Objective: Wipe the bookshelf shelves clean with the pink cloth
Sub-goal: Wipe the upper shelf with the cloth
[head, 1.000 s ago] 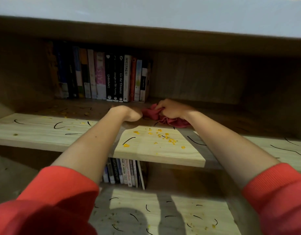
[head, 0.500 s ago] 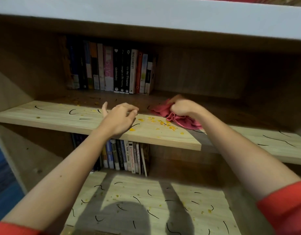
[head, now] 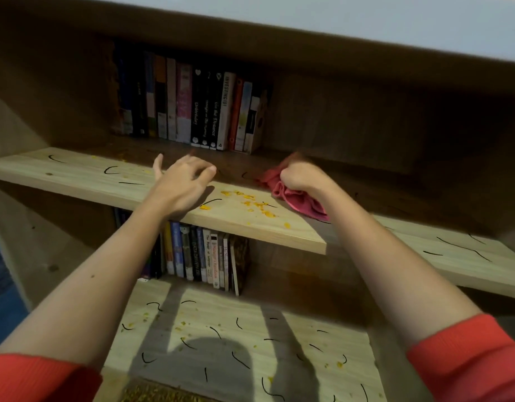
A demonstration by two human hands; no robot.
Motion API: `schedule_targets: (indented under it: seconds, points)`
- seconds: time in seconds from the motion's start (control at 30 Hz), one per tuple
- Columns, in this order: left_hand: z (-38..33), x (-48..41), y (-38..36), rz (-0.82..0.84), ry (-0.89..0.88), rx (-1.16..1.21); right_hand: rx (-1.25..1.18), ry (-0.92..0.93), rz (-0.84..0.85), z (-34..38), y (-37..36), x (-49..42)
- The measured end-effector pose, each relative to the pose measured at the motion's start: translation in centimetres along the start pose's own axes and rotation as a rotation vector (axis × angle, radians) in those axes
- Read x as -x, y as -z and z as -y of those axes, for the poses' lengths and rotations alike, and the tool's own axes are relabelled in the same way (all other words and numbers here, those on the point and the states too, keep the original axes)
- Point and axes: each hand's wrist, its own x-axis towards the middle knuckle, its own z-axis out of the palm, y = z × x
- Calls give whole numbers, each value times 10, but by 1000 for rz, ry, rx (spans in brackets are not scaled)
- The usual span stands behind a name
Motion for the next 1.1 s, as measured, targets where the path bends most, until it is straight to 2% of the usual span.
schedule_targets:
  seconds: [0.1,0.23,0.37,0.47,0.6,0.73,0.83,0.93,1.0,1.1]
  points:
    - [0,1,0,19,6,-39,46,135,-13,10,-28,-4]
    - [2,0,-1,-10,4,-37,-79,224,-1,31,-26,1]
    - [5,-1,-2,-15,-18,37,-111,43,-104,18,4,12]
    - [4,-2,0,14,-3,84,-33,-46,-194,9,10,30]
    - [9,-3,1,45,-42,77,24,-118,-273,15,-27,39]
    - [12,-1,6,-48,-55,200,98,-124,-379,52,-70,40]
    - [15,3,9,-168,-52,307,-77,-60,-370,80,-82,33]
    - [32,4,17,-195,-80,330,-275,-118,-385,86,-71,28]
    - [46,6,22,-130,-146,273,-228,-170,-425,80,-63,24]
    - [61,5,29,-94,-163,219,-112,-219,-369,79,-71,24]
